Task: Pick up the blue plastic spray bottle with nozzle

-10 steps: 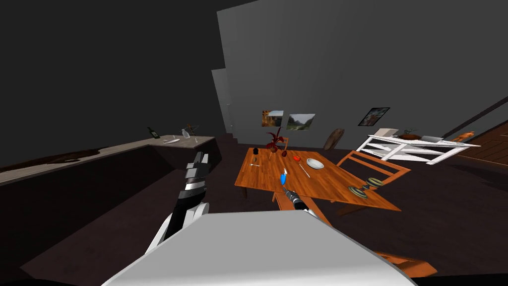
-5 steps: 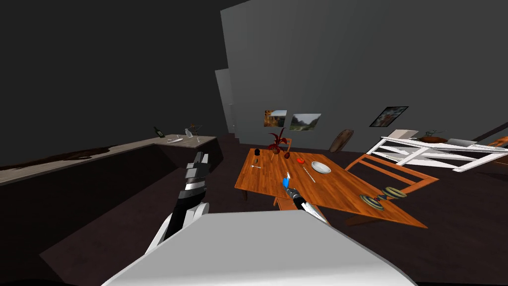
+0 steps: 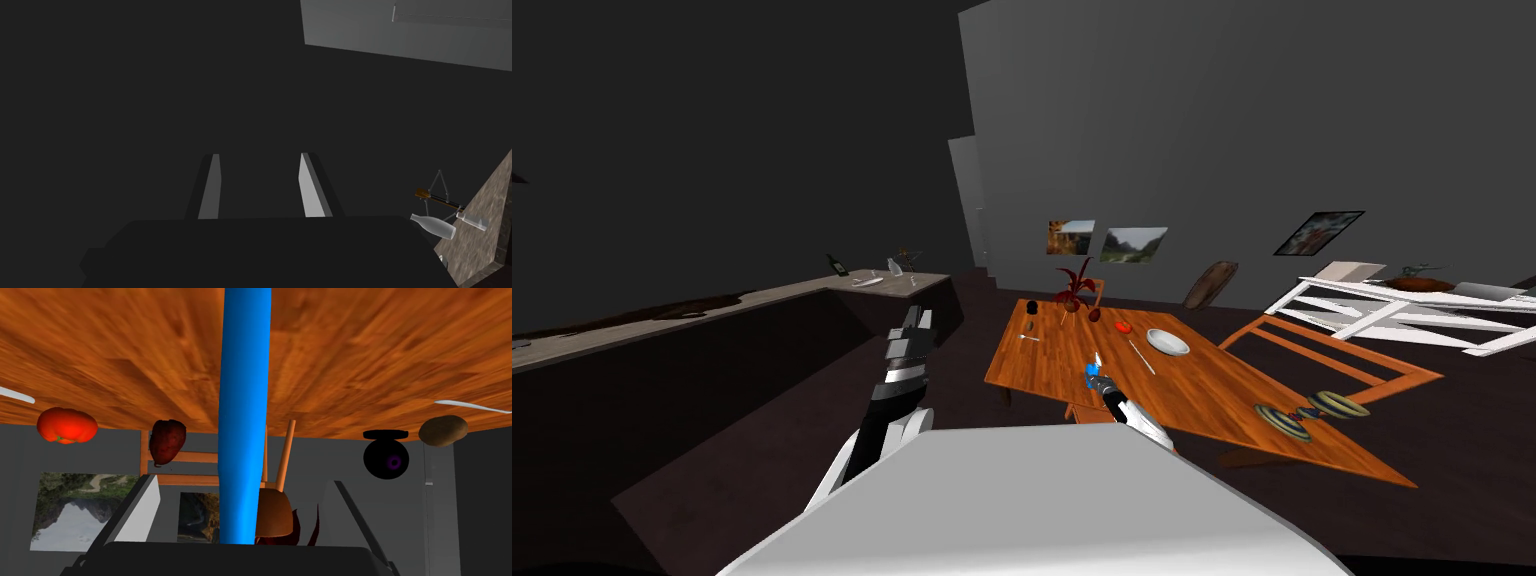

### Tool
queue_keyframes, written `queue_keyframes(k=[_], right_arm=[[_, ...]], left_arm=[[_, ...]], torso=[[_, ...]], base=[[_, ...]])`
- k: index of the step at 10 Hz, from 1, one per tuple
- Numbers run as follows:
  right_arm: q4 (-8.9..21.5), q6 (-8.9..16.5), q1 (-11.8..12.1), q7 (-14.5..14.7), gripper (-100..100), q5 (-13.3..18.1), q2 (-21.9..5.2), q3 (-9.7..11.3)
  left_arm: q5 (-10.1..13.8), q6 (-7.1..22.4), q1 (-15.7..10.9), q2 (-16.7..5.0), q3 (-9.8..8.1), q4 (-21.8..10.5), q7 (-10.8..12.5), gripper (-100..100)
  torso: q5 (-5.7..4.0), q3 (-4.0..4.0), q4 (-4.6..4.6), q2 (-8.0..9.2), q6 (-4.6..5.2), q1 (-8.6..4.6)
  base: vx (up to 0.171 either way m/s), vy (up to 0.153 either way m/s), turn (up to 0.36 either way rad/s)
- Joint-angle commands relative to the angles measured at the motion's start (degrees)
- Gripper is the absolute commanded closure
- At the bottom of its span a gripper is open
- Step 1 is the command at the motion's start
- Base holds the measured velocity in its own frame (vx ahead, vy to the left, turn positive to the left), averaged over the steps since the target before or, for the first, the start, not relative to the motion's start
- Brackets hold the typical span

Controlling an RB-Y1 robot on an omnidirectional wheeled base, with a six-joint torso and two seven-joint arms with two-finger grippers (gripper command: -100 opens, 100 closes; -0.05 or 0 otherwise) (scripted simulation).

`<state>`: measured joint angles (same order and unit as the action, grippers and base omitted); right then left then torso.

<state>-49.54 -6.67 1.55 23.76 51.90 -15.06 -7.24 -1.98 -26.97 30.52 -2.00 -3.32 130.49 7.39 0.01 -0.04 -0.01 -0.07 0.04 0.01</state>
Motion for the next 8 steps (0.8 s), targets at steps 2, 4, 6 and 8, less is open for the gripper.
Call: queue_keyframes(k=[2,4,6,8], right_arm=[[-1.30,-1.46,1.63,2.36,-100,1.84,2.90,-1.69],[-1.83,-2.04,2.28,3.30,-100,2.58,4.06,-2.37],[-2.21,-2.02,2.60,3.37,-100,2.90,4.51,-2.42],[-2.21,-2.19,2.62,3.58,100,2.95,4.58,-2.50]], left_arm=[[0.00,0.00,0.01,0.00,-0.01,0.00,0.00,0],[0.00,0.00,0.02,0.00,-0.01,0.00,0.00,0],[0.00,0.00,0.01,0.00,-0.01,0.00,0.00,0],[0.00,0.00,0.00,0.00,0.00,0.00,0.00,0]], torso=[[-0.02,-0.06,-0.02,-0.11,0.03,-0.08],[-0.02,-0.24,-0.08,-0.43,0.01,-0.11],[-0.03,-0.15,-0.06,-0.26,0.01,-0.14],[-0.01,0.00,0.00,0.00,-0.01,-0.02]], base=[[0.087,-0.036,-0.126],[0.129,-0.036,-0.069],[0.055,-0.032,-0.033],[0.004,-0.002,0.002]])
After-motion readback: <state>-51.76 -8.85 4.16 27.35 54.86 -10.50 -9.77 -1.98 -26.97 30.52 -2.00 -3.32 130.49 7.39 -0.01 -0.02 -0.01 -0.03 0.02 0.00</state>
